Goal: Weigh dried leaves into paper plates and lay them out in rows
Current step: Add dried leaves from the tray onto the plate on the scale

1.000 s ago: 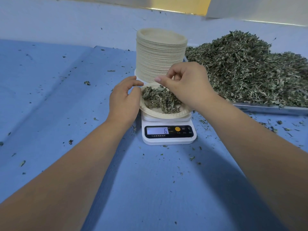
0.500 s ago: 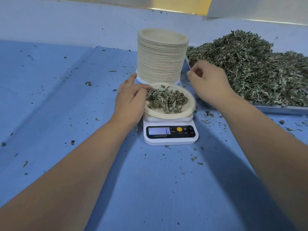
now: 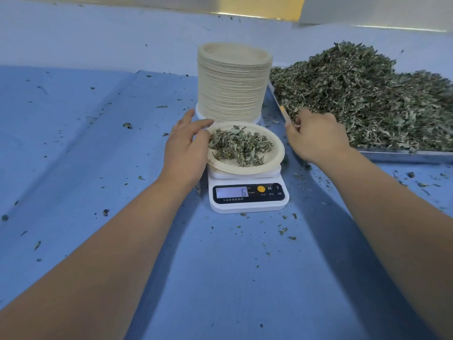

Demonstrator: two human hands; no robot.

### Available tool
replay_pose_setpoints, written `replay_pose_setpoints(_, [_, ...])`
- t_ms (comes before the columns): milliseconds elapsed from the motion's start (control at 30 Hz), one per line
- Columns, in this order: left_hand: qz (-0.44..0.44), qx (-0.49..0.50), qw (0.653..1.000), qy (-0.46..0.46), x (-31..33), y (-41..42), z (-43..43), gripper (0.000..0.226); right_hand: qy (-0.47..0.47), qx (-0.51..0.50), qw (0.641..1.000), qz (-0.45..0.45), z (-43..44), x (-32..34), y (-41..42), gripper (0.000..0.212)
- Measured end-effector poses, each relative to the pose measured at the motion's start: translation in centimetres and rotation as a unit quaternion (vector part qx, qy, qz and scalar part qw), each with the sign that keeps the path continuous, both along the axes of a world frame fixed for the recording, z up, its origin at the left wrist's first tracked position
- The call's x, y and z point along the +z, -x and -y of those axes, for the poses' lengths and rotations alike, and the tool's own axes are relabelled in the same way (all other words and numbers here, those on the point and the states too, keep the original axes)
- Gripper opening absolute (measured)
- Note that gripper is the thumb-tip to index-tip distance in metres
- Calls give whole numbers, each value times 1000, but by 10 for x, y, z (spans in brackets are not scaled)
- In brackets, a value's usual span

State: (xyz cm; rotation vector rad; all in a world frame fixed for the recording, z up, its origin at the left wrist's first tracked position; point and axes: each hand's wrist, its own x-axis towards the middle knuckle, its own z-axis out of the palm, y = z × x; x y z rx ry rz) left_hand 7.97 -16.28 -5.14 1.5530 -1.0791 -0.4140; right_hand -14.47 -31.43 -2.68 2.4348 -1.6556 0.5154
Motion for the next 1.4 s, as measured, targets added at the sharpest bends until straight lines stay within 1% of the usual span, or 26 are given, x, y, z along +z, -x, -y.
replay_pose_setpoints(67, [-12,7,1000,-3,-1,-1,1,53,-64,-13,997,-35,-2,1,0,52])
replay_pose_setpoints(100, [-15,8,1000,-2,-2,-2,2,52,-89,-12,995,-34,-2,0,0,53])
replay_pose_setpoints(133, [-19,9,1000,1,-2,-2,2,52,-95,-9,995,-26,-2,-1,0,53])
replay_pose_setpoints(300, [-34,15,999,11,-6,-4,4,42,-68,-4,997,39,-1,-1,4,53])
replay_pose_setpoints(367, [-38,15,999,14,-6,-5,5,41,-41,-14,996,72,3,2,6,48])
replay_pose_setpoints(433, [-37,19,999,16,-6,-5,4,41,-7,-20,995,94,6,4,8,48])
replay_pose_setpoints(500, [-39,20,999,19,-5,-4,4,39,24,-6,993,115,10,7,10,49])
replay_pose_setpoints(567, [-47,18,998,23,-6,-4,4,36,33,9,990,135,13,8,11,47])
replay_pose_setpoints(867, [-48,20,998,26,-7,-5,5,40,68,57,988,130,21,13,11,43])
replay_pose_setpoints(1033, [-50,21,998,28,-7,-6,6,41,65,50,989,125,23,13,9,45])
replay_pose_setpoints(1167, [-45,18,998,30,-8,-7,6,38,70,25,993,91,22,11,8,47])
replay_pose_setpoints(1300, [-37,21,999,26,-8,-7,5,38,88,6,990,107,23,15,9,44])
replay_pose_setpoints(1400, [-37,21,999,25,-7,-5,5,38,60,14,993,96,24,15,10,45])
